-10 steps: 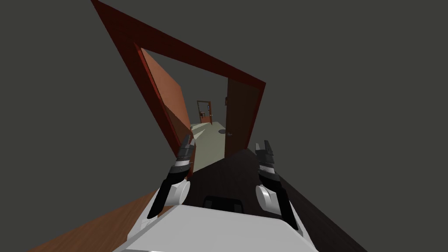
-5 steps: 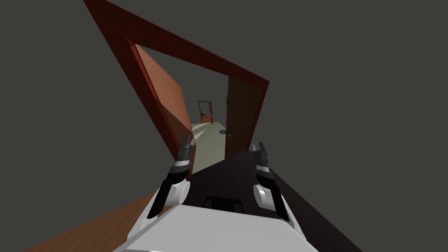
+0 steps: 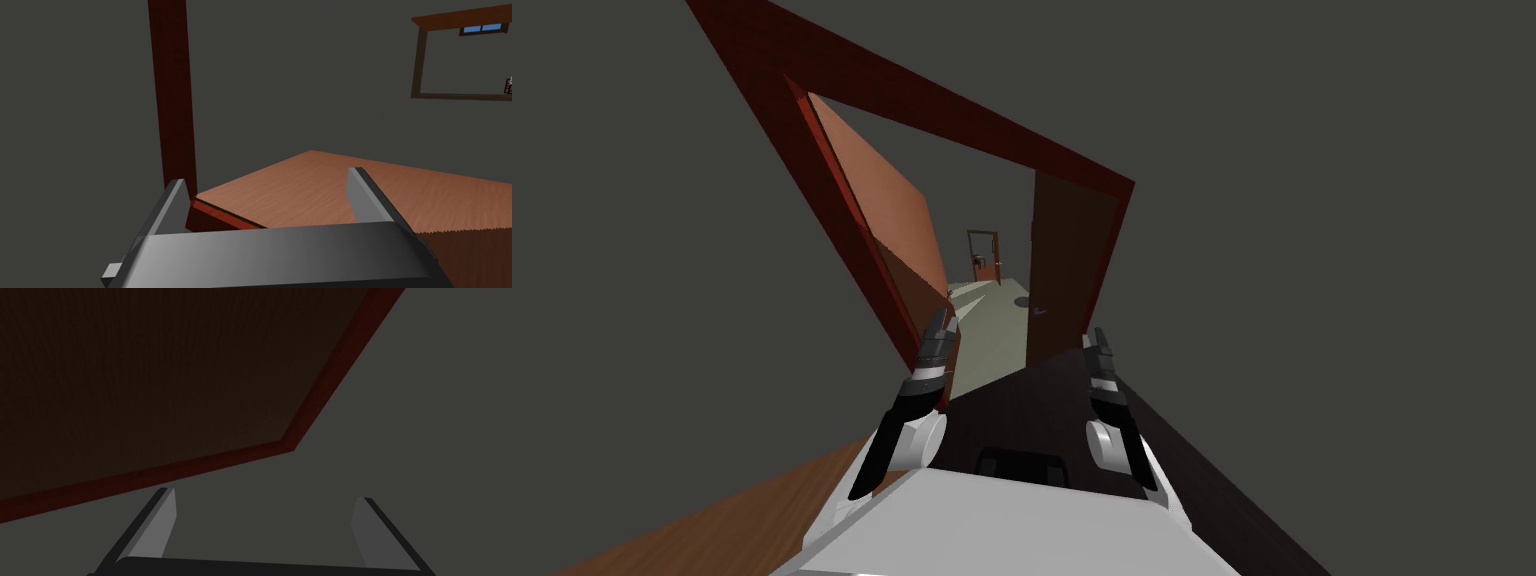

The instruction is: Push the door open

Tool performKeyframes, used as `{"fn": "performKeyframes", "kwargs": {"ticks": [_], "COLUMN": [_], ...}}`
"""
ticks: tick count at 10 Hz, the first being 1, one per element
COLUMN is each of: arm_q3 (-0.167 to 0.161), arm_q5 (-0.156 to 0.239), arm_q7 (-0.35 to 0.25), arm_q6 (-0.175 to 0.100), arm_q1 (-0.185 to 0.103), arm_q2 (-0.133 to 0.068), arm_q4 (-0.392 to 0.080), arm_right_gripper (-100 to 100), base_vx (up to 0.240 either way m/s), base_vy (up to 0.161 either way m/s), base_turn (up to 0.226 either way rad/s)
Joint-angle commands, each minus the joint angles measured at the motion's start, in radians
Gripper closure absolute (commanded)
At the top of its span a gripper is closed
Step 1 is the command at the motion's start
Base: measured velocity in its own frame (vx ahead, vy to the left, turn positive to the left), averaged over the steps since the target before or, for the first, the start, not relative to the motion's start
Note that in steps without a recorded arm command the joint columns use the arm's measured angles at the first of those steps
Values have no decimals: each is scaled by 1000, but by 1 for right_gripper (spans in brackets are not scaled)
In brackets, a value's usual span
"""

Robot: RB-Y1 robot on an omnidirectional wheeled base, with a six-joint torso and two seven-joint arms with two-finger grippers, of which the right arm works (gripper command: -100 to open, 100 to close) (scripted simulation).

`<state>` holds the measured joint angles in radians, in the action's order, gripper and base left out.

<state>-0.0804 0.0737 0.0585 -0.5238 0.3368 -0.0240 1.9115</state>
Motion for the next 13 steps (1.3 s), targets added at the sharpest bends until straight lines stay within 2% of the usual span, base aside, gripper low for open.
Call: {"fn": "performKeyframes", "kwargs": {"ticks": [1, 2, 3, 7, 8, 10, 11, 12, 13], "arm_q3": [-4, -6, -6, -15, -15, -20, -20, -22, -22], "arm_q5": [-5, -8, -8, -22, -22, -29, -29, -33, -33], "arm_q7": [-4, -6, -6, -14, -14, -18, -18, -21, -21], "arm_q6": [-10, -17, -17, -46, -46, -60, -60, -68, -68], "arm_q1": [-15, -28, -28, -79, -79, -105, -105, -119, -119], "arm_q2": [-5, -7, -7, -16, -16, -19, -19, -19, -19], "arm_q4": [-48, -77, -83, -210, -224, -283, -297, -327, -334], "arm_right_gripper": [-100, -100, -100, -100, -100, -100, -100, -100, -100], "base_vx": [92, 108, 66, 76, 60, 60, 57, 58, 41], "base_vy": [-48, -53, -34, -44, -43, -46, -42, -32, -26], "base_turn": [58, 63, 30, 68, 18, 52, 39, 42, 31]}}
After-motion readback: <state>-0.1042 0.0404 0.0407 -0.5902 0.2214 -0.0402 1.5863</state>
